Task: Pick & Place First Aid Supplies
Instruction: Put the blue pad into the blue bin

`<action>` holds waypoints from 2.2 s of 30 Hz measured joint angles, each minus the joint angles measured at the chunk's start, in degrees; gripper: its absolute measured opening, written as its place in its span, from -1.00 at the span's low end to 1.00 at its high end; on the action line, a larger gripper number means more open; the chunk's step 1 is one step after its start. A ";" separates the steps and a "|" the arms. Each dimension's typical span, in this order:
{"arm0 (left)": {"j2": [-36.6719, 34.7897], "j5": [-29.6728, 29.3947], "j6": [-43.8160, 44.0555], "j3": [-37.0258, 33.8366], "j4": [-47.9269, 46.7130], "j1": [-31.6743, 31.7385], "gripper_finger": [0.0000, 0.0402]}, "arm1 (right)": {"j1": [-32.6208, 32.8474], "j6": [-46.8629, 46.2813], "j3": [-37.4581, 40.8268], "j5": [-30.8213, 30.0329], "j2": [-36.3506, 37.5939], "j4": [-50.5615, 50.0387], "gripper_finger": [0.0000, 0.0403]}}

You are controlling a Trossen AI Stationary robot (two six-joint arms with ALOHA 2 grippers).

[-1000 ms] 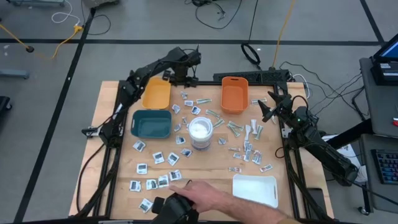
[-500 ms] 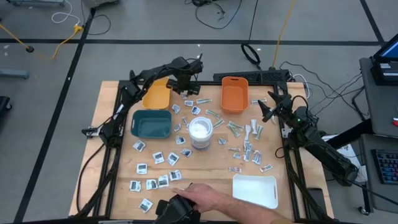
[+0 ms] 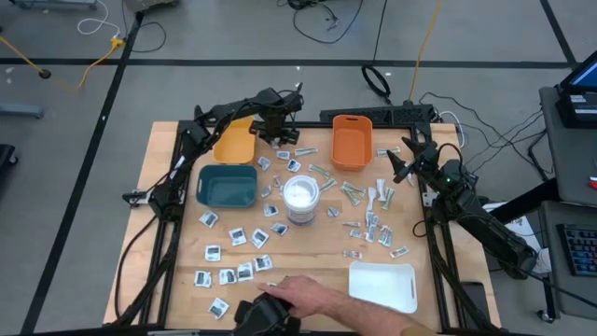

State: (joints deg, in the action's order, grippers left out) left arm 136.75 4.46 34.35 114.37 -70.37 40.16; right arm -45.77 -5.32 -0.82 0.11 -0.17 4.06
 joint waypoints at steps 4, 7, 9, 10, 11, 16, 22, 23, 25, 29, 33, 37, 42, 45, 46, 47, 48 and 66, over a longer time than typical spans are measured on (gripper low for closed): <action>0.00 0.12 -1.70 -0.04 0.03 -0.27 -0.52 | 0.01 0.00 0.00 -0.01 0.01 0.01 0.77; 0.00 0.25 -3.22 -0.02 0.04 -0.32 -0.82 | 0.01 -0.01 0.00 -0.01 -0.01 0.02 0.77; 0.00 0.86 -4.58 0.20 -0.20 -0.28 -0.94 | 0.01 -0.01 0.00 -0.01 0.01 0.02 0.77; 0.00 1.26 -5.21 0.26 -0.21 -0.30 -0.95 | 0.01 -0.01 0.00 -0.01 0.01 0.00 0.77; 0.00 1.34 -5.48 0.28 -0.24 -0.34 -0.94 | 0.01 0.00 0.00 -0.01 0.01 0.02 0.77; -2.07 1.71 -8.41 0.28 -2.79 -0.59 -0.97 | 0.01 0.00 0.00 0.00 0.00 0.02 0.77; -7.97 -0.24 -11.35 0.28 -3.89 -0.93 -0.98 | 0.01 -0.01 0.00 0.01 -0.01 0.02 0.77; -9.02 -0.38 -11.76 0.29 -4.18 -0.93 -0.98 | -0.01 -0.01 0.00 -0.01 -0.01 0.02 0.77; -11.29 -0.46 -12.63 0.33 -5.61 -0.93 -0.98 | 0.00 0.00 0.00 -0.01 -0.01 0.02 0.77; -15.46 -0.47 -16.62 0.33 -9.02 -1.33 -0.99 | 0.01 -0.01 0.00 -0.01 -0.01 0.02 0.77; -18.47 -0.35 -20.65 0.37 -12.29 -2.52 -0.99 | 0.00 -0.01 0.00 -0.01 -0.01 0.02 0.77; -19.93 -0.01 -24.05 0.37 -15.10 -4.53 -0.99 | 0.00 0.00 0.00 0.00 -0.01 0.01 0.77; -22.21 -0.70 -25.19 -1.49 -16.49 -7.98 -0.99 | 0.00 0.00 0.00 0.00 -0.01 0.02 0.77; -25.97 -2.32 -24.43 -4.79 -15.92 -9.51 -1.00 | 0.00 -0.01 0.00 -0.01 -0.01 0.02 0.77; -27.44 -2.78 -23.97 -6.70 -15.33 -9.81 -1.00 | 0.00 0.01 0.00 -0.01 -0.01 0.02 0.77; -29.05 -3.04 -23.60 -8.98 -14.74 -10.20 -1.00 | 0.01 0.00 0.00 0.01 -0.01 0.02 0.77; -30.69 -3.09 -23.44 -11.46 -14.05 -10.53 -1.00 | 0.01 -0.01 0.00 -0.01 -0.01 0.02 0.77; -57.39 -3.05 -18.27 -47.32 -7.12 -15.18 -1.00 | 0.00 0.00 0.00 -0.01 -0.01 0.02 0.77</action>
State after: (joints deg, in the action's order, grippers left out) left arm 79.36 1.41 16.08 67.05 -77.49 24.98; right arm -45.77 -5.31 -0.82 0.10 -0.19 4.08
